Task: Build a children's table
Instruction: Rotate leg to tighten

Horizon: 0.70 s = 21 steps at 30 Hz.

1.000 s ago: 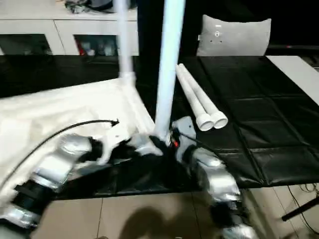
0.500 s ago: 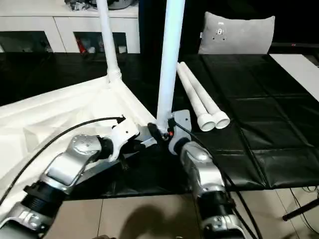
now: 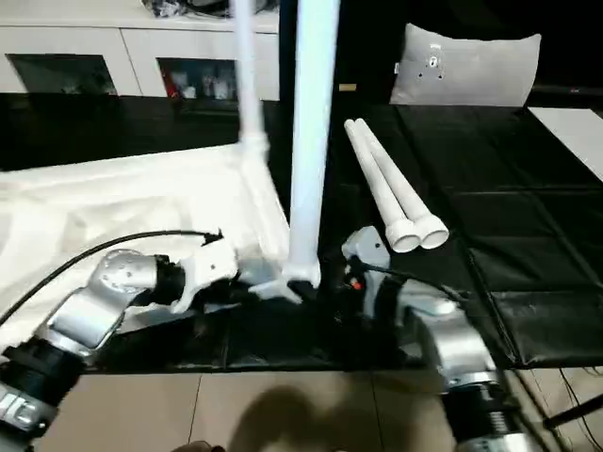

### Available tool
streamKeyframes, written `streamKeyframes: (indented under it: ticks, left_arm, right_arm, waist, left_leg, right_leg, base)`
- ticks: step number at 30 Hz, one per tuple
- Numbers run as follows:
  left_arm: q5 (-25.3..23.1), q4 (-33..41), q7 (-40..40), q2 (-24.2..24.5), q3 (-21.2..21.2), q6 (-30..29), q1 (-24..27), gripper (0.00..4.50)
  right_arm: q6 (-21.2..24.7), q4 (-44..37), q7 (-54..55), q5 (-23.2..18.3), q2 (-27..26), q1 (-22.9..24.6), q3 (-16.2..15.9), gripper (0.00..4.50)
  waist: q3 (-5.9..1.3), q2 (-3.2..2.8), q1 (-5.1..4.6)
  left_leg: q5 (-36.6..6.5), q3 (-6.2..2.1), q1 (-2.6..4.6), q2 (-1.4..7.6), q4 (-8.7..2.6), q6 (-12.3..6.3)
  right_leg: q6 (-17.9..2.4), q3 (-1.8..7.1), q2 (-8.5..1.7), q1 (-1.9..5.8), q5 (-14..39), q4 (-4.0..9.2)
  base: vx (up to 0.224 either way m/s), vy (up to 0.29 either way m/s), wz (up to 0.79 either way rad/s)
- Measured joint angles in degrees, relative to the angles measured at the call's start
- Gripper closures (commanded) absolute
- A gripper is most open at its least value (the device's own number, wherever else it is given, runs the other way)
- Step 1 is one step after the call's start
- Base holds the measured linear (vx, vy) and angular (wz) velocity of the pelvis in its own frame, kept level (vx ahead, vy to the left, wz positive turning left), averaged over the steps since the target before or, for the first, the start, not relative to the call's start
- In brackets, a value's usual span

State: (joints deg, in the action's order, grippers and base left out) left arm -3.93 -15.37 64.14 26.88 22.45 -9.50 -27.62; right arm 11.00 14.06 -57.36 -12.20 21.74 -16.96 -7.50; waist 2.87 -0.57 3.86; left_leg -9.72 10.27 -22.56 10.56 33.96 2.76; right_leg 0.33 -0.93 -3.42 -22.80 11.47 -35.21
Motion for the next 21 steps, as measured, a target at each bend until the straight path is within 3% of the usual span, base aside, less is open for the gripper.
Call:
streamKeyframes:
  ticks: [7,13,21]
  left_arm:
    - [0.55,-2.52,7.60,2.54,2.27,6.69,-1.88,4.50]
    - [0.67,-4.46,10.67,2.69,3.55,10.28,-3.32,4.50]
    - [0.54,-6.34,11.75,2.83,3.91,12.42,-4.36,4.50]
  right_arm:
    - [-2.85,0.64,-8.55,0.81,3.57,-2.00,-3.65,0.04]
    - [-3.10,2.41,-12.81,1.09,3.91,-3.61,-5.89,0.48]
    - [-4.17,4.11,-15.01,1.13,3.59,-5.11,-7.14,1.12]
  waist:
    - [-0.01,0.01,0.41]
    - [-0.01,0.03,1.28]
    - [0.00,0.06,1.31]
  left_leg:
    - [0.00,0.02,0.04,0.00,0.03,0.00]
    - [0.01,0.07,0.04,0.07,0.03,-0.01]
    - [0.01,0.13,0.05,0.13,0.13,-0.01]
  right_leg:
    - [-0.02,0.01,-0.01,0.02,-0.02,-0.05]
    - [-0.03,0.00,0.00,-0.03,-0.02,-0.10]
    - [-0.04,-0.01,0.01,-0.05,-0.03,-0.19]
  base:
    - [0.000,0.000,0.00]
    - [0.000,0.000,0.00]
    - [0.000,0.000,0.00]
